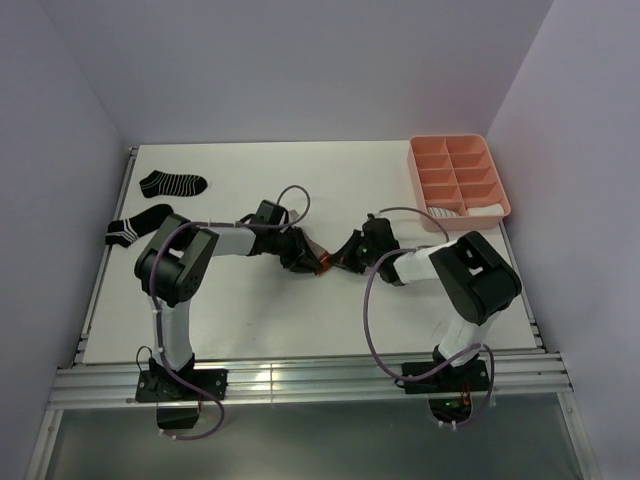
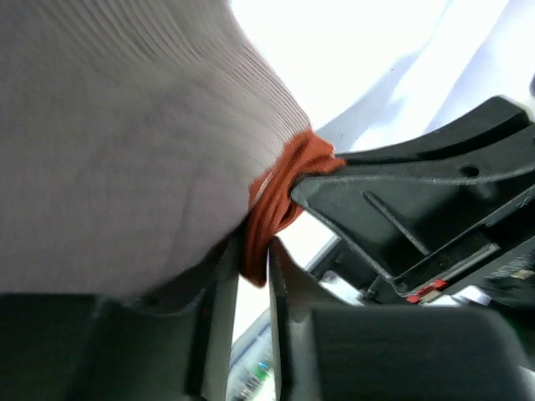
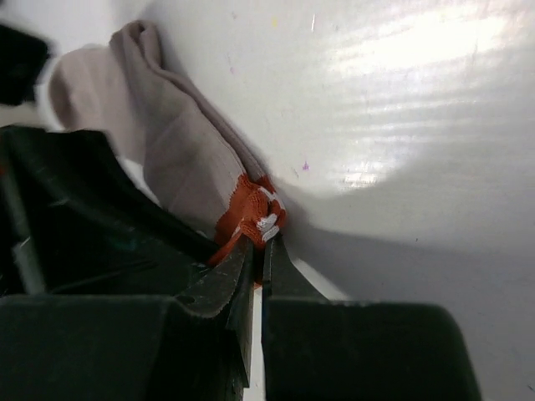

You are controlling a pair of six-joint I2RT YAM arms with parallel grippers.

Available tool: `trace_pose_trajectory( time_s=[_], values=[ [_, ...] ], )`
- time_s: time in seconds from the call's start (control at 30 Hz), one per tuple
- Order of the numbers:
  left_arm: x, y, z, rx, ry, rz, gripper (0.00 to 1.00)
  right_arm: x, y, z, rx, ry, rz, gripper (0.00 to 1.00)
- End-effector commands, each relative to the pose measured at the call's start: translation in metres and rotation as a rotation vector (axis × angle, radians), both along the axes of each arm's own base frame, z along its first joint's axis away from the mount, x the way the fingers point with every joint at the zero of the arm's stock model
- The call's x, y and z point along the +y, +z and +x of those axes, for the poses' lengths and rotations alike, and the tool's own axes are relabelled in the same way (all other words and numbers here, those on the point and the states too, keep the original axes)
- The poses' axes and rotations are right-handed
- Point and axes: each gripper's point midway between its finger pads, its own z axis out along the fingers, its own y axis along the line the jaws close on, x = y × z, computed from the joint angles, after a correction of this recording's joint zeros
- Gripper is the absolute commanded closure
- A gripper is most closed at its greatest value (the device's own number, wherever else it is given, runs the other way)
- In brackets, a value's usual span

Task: Roll the socks
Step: Roll the sock at the center of the board.

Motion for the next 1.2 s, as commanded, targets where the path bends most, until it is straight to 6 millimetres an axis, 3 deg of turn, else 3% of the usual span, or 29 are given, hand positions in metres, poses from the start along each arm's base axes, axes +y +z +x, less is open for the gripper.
trace_pose_trajectory(
  time_s=[0.0, 0.13, 0.2, 0.23, 0.3, 0.33, 0.37, 0.47, 0.5, 0.7, 0.9, 1.17],
  values=[
    [0.022, 0.003, 0.018, -0.189, 0.006, 0.186, 0.7, -0.034, -0.018, -0.009, 0.126, -0.026, -0.27, 1.0],
    [0.031, 0.027, 0.028, -0.393, 0.015, 0.288, 0.63, -0.038, -0.016, -0.01, 0.221, -0.011, -0.369, 1.0],
    [0.038, 0.029, 0.027, -0.472, 0.02, 0.344, 0.61, -0.039, -0.016, -0.012, 0.279, 0.005, -0.434, 1.0],
    [0.039, 0.048, 0.036, -0.578, 0.061, 0.371, 0.61, -0.04, -0.017, -0.014, 0.296, 0.008, -0.461, 1.0],
    [0.047, 0.05, 0.032, -0.686, 0.045, 0.435, 0.61, -0.041, -0.018, -0.017, 0.357, 0.018, -0.503, 1.0],
    [0.033, 0.071, 0.031, -0.797, 0.044, 0.408, 0.61, -0.042, -0.018, -0.016, 0.369, 0.017, -0.523, 1.0],
    [0.038, 0.069, 0.027, -0.858, 0.026, 0.455, 0.61, -0.042, -0.019, -0.018, 0.399, 0.022, -0.546, 1.0],
    [0.017, 0.092, 0.018, -1.03, 0.017, 0.425, 0.6, -0.042, -0.018, -0.018, 0.434, 0.029, -0.576, 1.0],
    [0.011, 0.089, 0.009, -1.054, -0.007, 0.421, 0.6, -0.043, -0.021, -0.019, 0.449, 0.036, -0.586, 1.0],
    [-0.018, 0.093, -0.004, -1.256, -0.086, 0.469, 0.59, -0.036, -0.023, -0.021, 0.495, 0.074, -0.58, 1.0],
    [-0.041, 0.072, -0.01, -1.344, -0.189, 0.547, 0.58, -0.033, -0.022, -0.023, 0.522, 0.1, -0.577, 1.0],
    [-0.048, 0.057, 0.001, -1.38, -0.214, 0.697, 0.51, -0.028, -0.021, -0.029, 0.543, 0.134, -0.548, 1.0]
  ],
)
